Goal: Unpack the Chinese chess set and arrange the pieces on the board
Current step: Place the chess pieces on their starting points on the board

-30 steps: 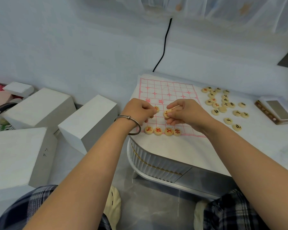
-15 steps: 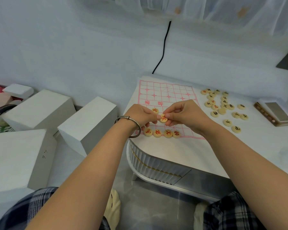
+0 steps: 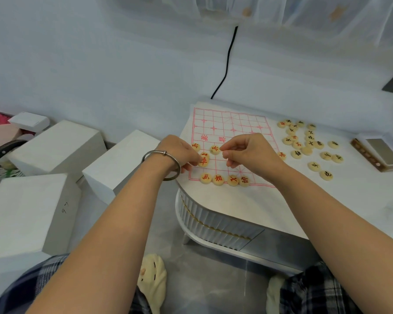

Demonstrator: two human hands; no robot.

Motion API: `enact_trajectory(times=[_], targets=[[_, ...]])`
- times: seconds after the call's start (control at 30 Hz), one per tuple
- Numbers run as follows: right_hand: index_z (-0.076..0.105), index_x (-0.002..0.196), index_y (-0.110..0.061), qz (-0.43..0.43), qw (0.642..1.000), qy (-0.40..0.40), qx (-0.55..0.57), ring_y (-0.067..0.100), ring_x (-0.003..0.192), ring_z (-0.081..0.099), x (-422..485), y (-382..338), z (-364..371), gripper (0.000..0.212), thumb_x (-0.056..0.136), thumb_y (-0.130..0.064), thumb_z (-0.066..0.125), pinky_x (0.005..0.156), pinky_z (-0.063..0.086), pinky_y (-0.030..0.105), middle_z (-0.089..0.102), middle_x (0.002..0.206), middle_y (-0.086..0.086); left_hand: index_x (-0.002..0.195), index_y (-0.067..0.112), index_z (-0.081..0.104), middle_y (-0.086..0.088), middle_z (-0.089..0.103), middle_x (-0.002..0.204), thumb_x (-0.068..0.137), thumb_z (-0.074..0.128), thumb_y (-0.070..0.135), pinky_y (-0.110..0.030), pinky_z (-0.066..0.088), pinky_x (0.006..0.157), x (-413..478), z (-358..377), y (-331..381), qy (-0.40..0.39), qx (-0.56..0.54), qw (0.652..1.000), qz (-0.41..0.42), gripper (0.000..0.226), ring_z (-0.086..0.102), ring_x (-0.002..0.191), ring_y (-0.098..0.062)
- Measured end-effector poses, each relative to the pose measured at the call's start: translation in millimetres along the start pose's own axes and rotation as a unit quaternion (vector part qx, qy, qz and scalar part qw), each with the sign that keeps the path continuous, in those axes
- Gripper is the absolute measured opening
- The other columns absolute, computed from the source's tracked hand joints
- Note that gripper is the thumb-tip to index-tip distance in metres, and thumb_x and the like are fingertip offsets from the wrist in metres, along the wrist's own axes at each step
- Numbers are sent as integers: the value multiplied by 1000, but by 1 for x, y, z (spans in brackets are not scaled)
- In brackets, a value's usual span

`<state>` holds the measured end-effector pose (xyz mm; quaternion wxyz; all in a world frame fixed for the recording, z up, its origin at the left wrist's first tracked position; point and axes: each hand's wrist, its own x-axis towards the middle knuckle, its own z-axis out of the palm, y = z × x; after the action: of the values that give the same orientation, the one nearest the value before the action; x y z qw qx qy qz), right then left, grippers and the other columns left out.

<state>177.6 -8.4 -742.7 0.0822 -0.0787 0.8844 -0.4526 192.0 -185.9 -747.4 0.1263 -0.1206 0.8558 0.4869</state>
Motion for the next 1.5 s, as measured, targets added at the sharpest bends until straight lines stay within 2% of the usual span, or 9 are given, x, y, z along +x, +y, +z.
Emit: enact_trajectory(times=[0.17,0.33,0.53,0.8,0.97,1.1,1.23,1.37,1.5], targets=[[70,94,-14,1,1000,2,-16,5,63,63,1,3,12,12,86,-7,64,58,55,15,67,78,-6,97,-2,69,-8,68,78,80,72,14,-21,48,56,-2,-10,-12,-24,3,998,-57,24,55,54,-11],[70,94,-18,-5,999,7,-53,6,67,62,2,6,21,15,87,-7,63,54,48,11,65,80,-8,101,-2,67,-5,62,70,83,69,15,-18,48,55,-2,-5,-15,-55,30,995,-78,25,52,54,-10],[69,95,-20,-2,998,18,-59,6,66,61,3,9,21,18,88,-6,61,53,44,10,61,80,-14,101,-1,67,-9,64,79,83,68,14,-20,50,59,2,-2,-16,-59,54,993,-84,23,52,55,-11],[69,98,-20,6,998,19,-56,7,67,62,3,13,21,18,88,-7,61,57,48,12,64,82,-9,96,4,68,-10,66,81,83,67,15,-25,55,61,6,1,-17,-38,116,991,-51,17,57,58,-16],[69,98,-20,5,998,23,-51,7,67,61,3,14,17,19,89,-7,59,55,46,13,66,85,-5,96,4,69,-11,71,93,85,64,21,-35,56,82,6,2,-10,19,152,988,12,21,61,74,-21],[69,94,-20,6,998,40,-38,9,67,61,2,17,10,19,89,-5,57,56,46,17,67,84,-2,94,6,69,-10,71,95,89,58,22,-29,53,71,5,7,7,74,138,985,67,21,62,77,-21],[69,90,-19,2,998,59,-32,9,64,60,-2,24,-5,21,89,-4,55,56,45,16,68,82,0,90,11,71,-4,71,89,88,55,20,-33,56,79,8,28,33,99,129,980,111,18,67,82,-22],[69,87,-17,1,994,101,-33,6,63,58,-3,34,-27,22,89,-3,52,54,42,13,67,80,0,89,10,72,-6,72,90,87,52,17,-32,55,77,17,59,63,106,129,974,150,21,67,83,-24],[69,87,-16,14,987,163,-13,9,61,57,0,51,-48,28,86,1,48,58,49,23,67,76,0,93,14,69,-2,69,98,89,51,20,-28,47,67,32,91,86,114,181,962,170,19,60,83,-19]])
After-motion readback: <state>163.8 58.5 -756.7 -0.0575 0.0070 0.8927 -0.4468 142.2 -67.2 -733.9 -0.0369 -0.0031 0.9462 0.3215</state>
